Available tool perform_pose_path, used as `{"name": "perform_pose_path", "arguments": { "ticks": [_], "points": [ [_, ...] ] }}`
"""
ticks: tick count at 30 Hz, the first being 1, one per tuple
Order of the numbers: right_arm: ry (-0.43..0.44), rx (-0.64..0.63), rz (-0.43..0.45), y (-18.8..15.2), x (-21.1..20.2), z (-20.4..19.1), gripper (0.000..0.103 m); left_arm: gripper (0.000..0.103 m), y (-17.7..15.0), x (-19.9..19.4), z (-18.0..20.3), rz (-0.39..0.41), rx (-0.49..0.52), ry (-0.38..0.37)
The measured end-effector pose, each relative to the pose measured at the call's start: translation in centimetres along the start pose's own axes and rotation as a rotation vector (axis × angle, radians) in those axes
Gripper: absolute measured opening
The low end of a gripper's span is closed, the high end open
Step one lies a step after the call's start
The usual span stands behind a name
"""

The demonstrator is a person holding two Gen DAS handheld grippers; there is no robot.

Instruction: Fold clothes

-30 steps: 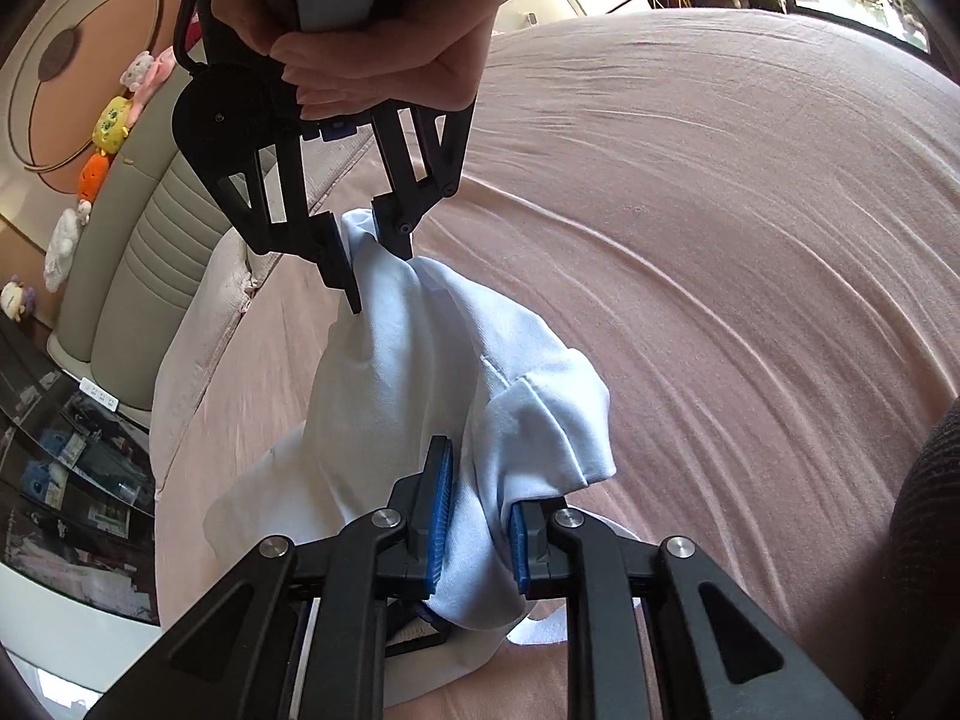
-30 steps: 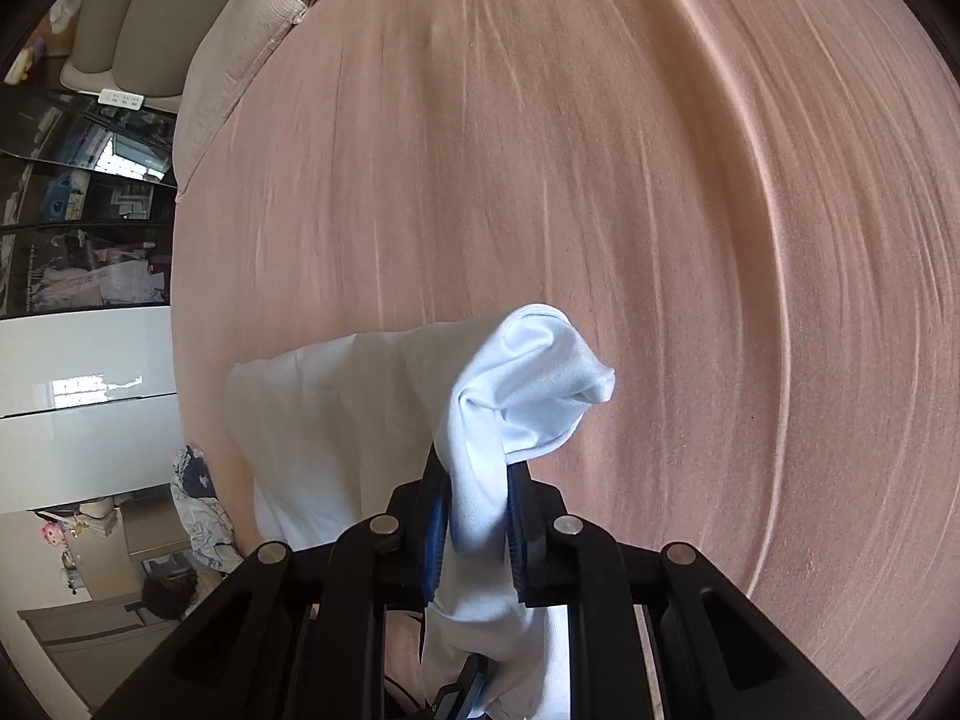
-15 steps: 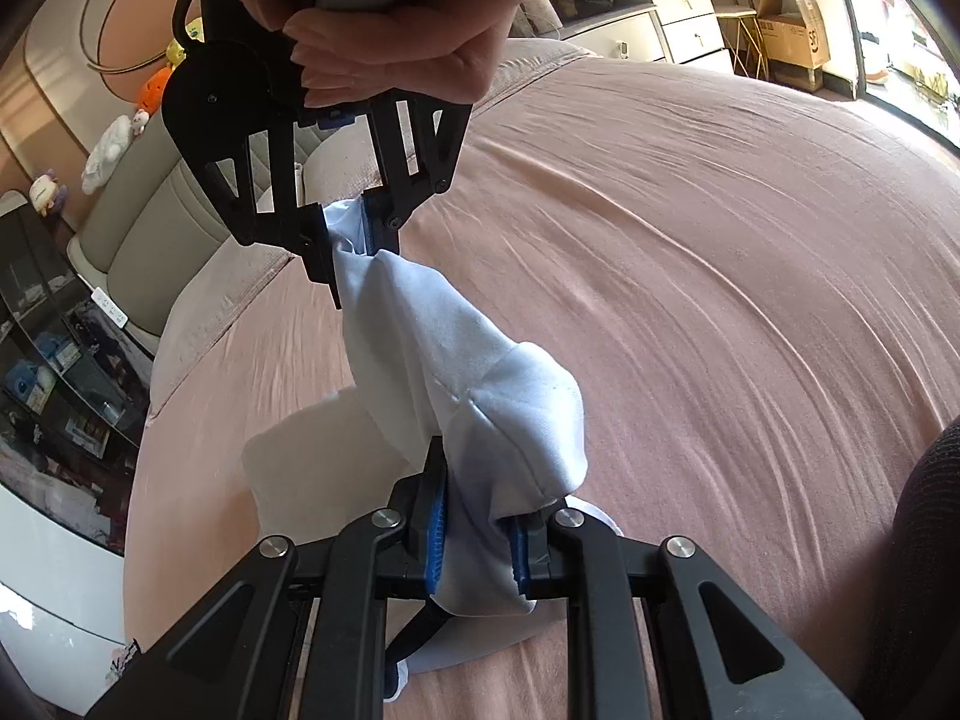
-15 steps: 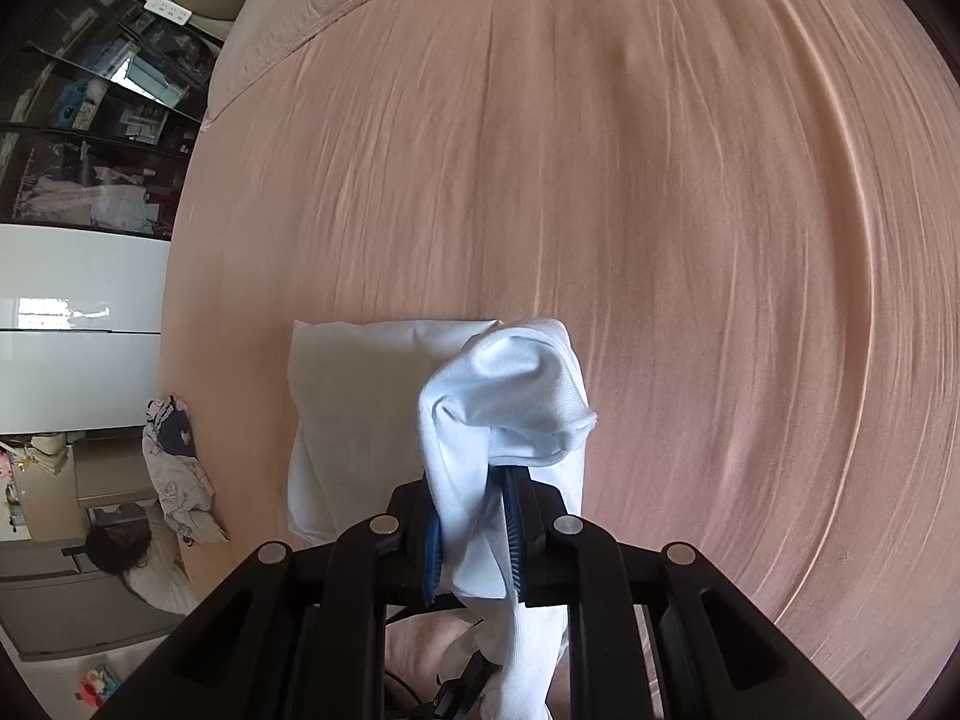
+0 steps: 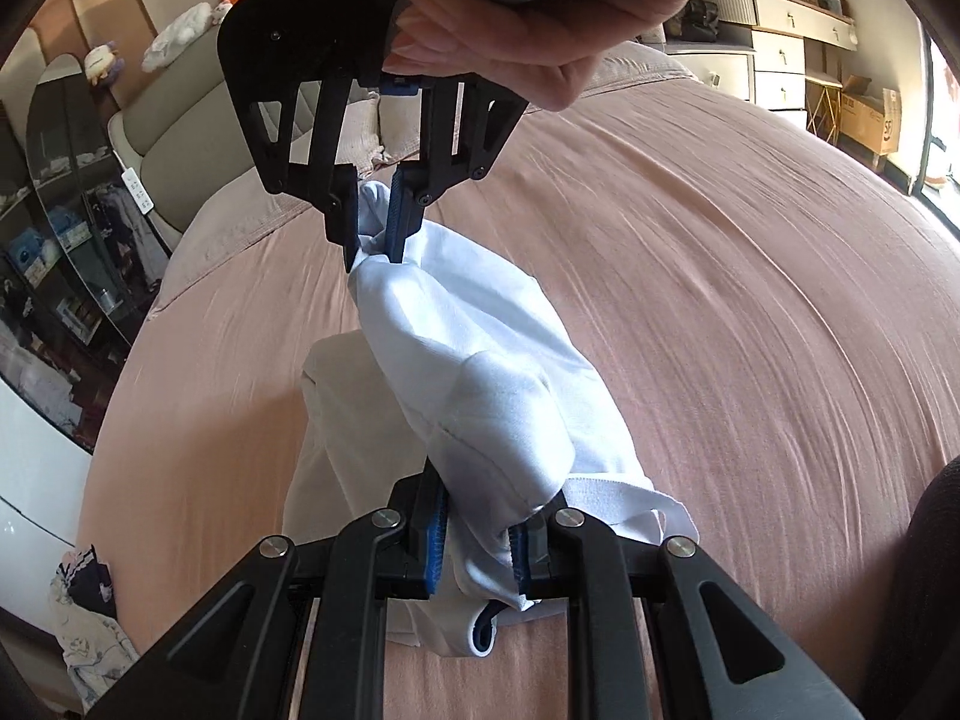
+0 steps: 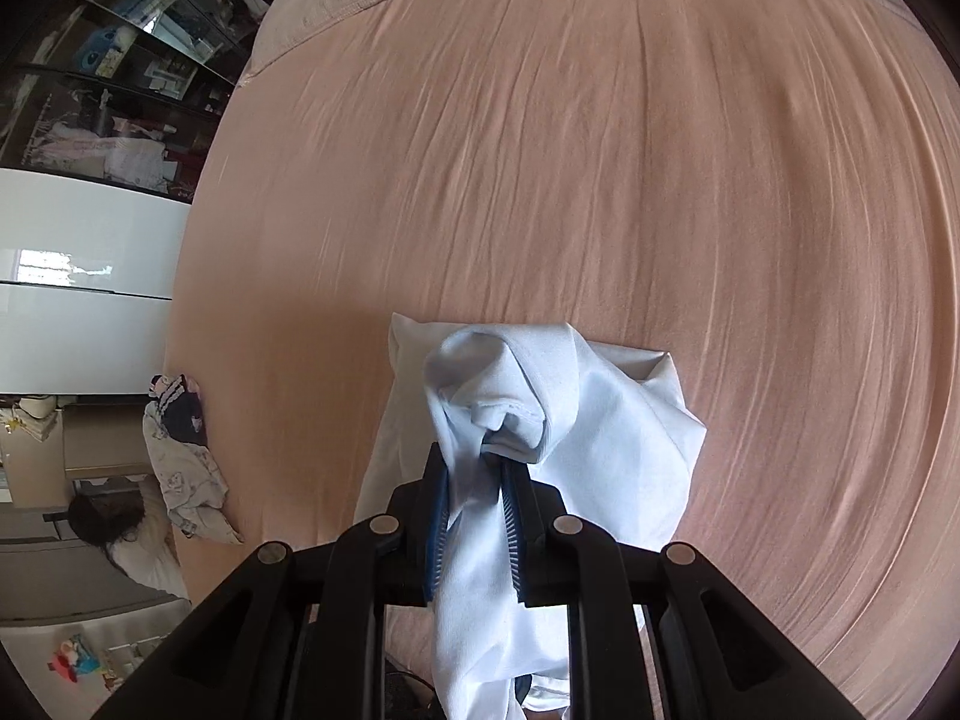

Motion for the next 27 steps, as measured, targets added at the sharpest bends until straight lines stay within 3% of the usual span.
{"name": "perform_pose_path", "arguments": {
  "ticks": [3,9,14,16,20,27],
  "points": [
    [0.017,-0.02,0.014,1.1,0.1,-1.6,0.01,0.015,-0.3,0.5,-1.7,-0.03,-0.069,-0.007],
    [0.085,-0.052,0.009,1.8,0.5,-4.9,0.011,0.015,-1.4,2.1,-3.9,-0.106,-0.182,-0.049],
    [0.085,-0.032,0.012,1.9,-0.4,-4.6,0.012,0.015,-1.3,2.2,-5.3,-0.118,-0.249,-0.068],
    [0.098,-0.004,0.015,1.8,-0.6,-4.0,0.016,0.015,-1.5,2.4,-5.9,-0.129,-0.272,-0.061],
    [0.086,0.021,0.077,0.4,-2.6,-1.0,0.051,0.015,-2.1,2.9,-7.4,-0.156,-0.315,-0.044],
    [0.097,0.086,0.141,-3.7,-2.5,4.2,0.053,0.015,-2.9,3.0,-8.8,-0.191,-0.328,0.031]
  ]
}}
Point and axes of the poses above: each gripper's, at about its wrist camera, not at the fingertips, and x roughly the way its jaws point, z to its right, y to its top, the point moved 6 cm from there along x, roughly the way its jaws point, and after that the axes turned 8 degrees about -x, right-handed, at the moved point
